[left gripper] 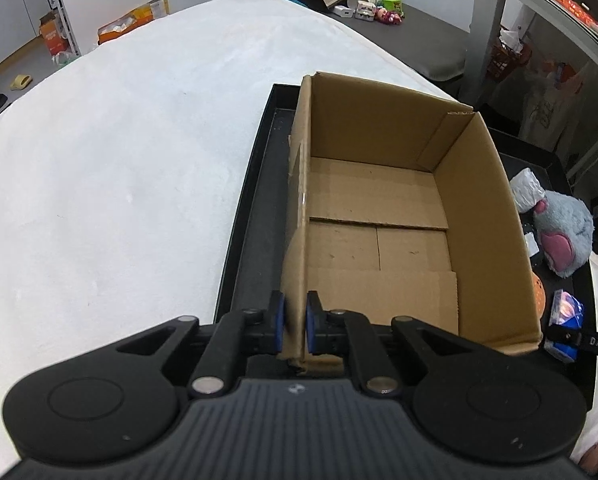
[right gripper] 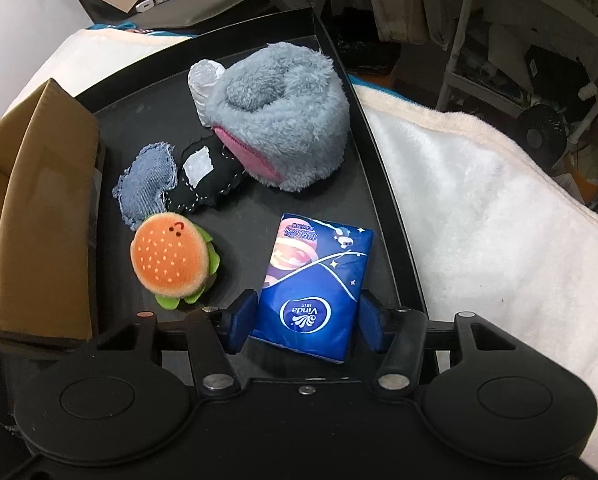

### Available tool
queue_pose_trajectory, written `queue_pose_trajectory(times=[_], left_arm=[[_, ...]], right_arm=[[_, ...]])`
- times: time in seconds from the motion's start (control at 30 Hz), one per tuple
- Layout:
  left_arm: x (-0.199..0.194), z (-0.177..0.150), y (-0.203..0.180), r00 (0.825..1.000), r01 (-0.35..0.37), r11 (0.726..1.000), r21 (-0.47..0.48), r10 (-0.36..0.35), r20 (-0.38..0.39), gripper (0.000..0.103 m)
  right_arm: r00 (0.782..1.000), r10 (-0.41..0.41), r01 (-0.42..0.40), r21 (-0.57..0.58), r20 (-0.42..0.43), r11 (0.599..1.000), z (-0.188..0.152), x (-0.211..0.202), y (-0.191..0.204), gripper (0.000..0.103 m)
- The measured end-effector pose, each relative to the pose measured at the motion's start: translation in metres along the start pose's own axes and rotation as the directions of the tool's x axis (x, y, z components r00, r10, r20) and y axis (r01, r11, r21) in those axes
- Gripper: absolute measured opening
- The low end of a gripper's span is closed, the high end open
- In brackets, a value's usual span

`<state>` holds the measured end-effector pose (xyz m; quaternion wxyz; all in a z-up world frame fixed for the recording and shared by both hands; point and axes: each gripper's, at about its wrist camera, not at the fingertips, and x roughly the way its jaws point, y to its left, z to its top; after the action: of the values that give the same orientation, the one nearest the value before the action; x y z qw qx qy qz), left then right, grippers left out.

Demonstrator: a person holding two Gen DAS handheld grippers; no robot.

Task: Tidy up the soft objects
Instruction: 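Grasp the box wall with the left gripper while the right gripper grasps the blue tissue pack, then carry the blue tissue pack over the box and drop it in with the right gripper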

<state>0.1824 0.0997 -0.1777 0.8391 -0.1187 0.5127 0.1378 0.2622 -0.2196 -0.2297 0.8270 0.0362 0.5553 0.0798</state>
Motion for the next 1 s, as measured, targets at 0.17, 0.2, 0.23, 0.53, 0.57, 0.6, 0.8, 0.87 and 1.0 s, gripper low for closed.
queue_pose_trajectory(times=[0.17, 0.2, 0.23, 0.53, 0.57, 0.6, 0.8, 0.87, 1.0], left_arm=[[-0.004, -0.005, 0.001, 1.000, 0.015, 1.000, 0.020, -0.016, 0.027, 0.010], [-0.005, -0.006, -0.001, 0.999, 0.016, 0.999, 0.030, -0.017, 0.030, 0.010], [-0.006, -0.008, -0.002, 0.999, 0.018, 0.999, 0.036, -0.019, 0.031, 0.010], [-0.011, -0.022, 0.009, 0.998, 0.054, 0.998, 0.020, -0.054, 0.022, 0.010], [-0.011, -0.023, 0.010, 0.998, 0.057, 0.998, 0.016, -0.057, 0.021, 0.010], [-0.012, -0.024, 0.011, 0.998, 0.060, 0.998, 0.016, -0.061, 0.021, 0.010], [-0.016, -0.027, 0.022, 0.997, 0.071, 0.997, 0.000, -0.071, 0.018, 0.011], [-0.016, -0.028, 0.026, 0.997, 0.082, 0.997, -0.009, -0.082, 0.013, 0.011], [-0.016, -0.030, 0.030, 0.996, 0.094, 0.995, -0.022, -0.094, 0.011, 0.011]], right_arm=[[1.000, 0.008, -0.007, -0.035, 0.023, 0.999, 0.000, -0.015, 0.009, 0.053], [1.000, 0.013, -0.012, -0.038, 0.025, 0.999, 0.000, -0.018, 0.011, 0.053], [0.999, 0.019, -0.018, -0.042, 0.029, 0.999, 0.001, -0.021, 0.012, 0.053], [0.994, 0.062, -0.053, -0.091, 0.088, 0.994, 0.001, -0.060, 0.035, 0.053], [0.993, 0.067, -0.058, -0.103, 0.096, 0.993, 0.002, -0.065, 0.039, 0.053], [0.992, 0.070, -0.059, -0.114, 0.102, 0.992, 0.002, -0.068, 0.044, 0.053], [0.987, 0.090, -0.068, -0.167, 0.130, 0.984, 0.004, -0.086, 0.066, 0.053], [0.987, 0.094, -0.068, -0.185, 0.134, 0.980, 0.004, -0.090, 0.074, 0.053], [0.987, 0.099, -0.069, -0.218, 0.130, 0.973, 0.002, -0.095, 0.090, 0.053]])
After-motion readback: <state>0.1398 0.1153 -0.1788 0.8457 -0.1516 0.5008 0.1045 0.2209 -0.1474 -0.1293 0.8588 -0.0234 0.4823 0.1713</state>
